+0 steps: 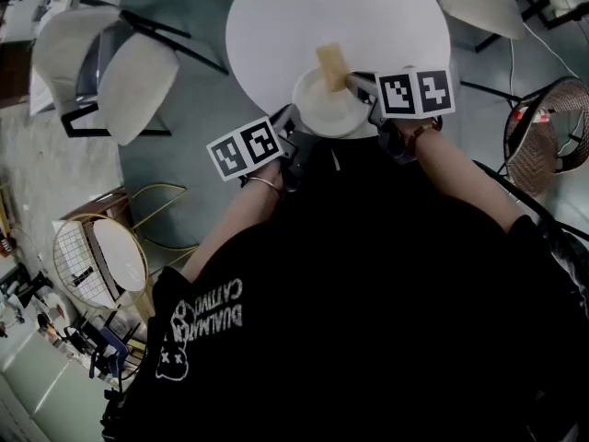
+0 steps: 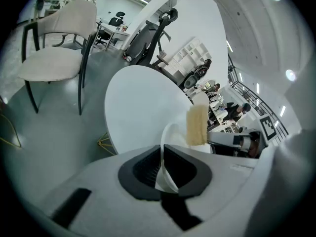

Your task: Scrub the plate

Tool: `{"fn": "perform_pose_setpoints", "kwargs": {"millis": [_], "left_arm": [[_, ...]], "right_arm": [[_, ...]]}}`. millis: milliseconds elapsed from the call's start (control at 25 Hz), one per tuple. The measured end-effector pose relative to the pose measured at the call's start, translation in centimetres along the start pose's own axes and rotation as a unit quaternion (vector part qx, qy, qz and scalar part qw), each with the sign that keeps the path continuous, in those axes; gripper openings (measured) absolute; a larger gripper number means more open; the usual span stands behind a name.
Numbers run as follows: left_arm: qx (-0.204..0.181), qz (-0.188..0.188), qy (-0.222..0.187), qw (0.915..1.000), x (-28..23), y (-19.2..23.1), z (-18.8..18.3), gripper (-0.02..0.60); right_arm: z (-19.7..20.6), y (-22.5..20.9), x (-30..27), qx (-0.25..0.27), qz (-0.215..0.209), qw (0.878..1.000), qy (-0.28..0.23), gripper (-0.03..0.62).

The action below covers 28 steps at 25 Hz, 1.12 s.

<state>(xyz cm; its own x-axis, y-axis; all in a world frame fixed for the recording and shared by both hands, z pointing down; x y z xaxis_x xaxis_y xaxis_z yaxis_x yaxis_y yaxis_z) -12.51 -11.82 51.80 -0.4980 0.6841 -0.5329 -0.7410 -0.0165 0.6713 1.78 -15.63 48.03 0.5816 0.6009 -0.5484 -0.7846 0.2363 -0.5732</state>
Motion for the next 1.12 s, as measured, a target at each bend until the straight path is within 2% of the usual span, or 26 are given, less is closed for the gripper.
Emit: {"fn": "perform_pose_setpoints", "kwargs": {"millis": [80, 120, 240, 440, 600, 1120], "left_arm": [[-0.001, 0.002, -0.001, 1.0, 0.0, -0.1, 0.1, 0.02], [-0.001, 0.004, -0.001, 1.0, 0.0, -0.1, 0.1, 0.02], [-0.008, 0.013, 0.003, 0.9999, -0.1, -0.4, 0.2, 0.02], [-0.009, 0.018, 0.007, 0.9998, -0.1, -0.5, 0.5, 0.02], [-0.01, 0.014, 0.009, 0.9998, 0.0, 0.0, 0.1, 0.02], [-0.018, 0.004, 0.012, 0.9998, -0.2, 0.8, 0.4, 0.02]], "right_arm": [[1.2, 3.2, -0.6, 0.005, -0.066, 0.998, 0.021, 0.04], [1.9, 4.4, -0.9, 0.016, -0.085, 0.996, 0.035, 0.04], [3.7, 5.8, -1.5, 0.064, -0.102, 0.99, 0.071, 0.04], [4.6, 4.9, -1.7, 0.063, -0.091, 0.99, 0.086, 0.04], [5.0, 3.8, -1.9, 0.067, -0.065, 0.991, 0.096, 0.04], [4.9, -0.1, -1.0, 0.033, 0.008, 0.996, 0.08, 0.04]]}}
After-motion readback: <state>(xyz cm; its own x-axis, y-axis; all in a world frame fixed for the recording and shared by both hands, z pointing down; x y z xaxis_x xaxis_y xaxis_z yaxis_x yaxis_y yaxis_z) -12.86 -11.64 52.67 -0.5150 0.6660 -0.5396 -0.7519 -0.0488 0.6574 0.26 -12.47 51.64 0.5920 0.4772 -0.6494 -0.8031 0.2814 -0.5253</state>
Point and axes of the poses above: the fingertips, and each gripper's own axes: x backward along the fingers, y to its left, z out of its underside, the point moved 2 cm from there along x, backward along the fingers, and after that the axes turned 15 degrees about -y, right-handed, at the moved point
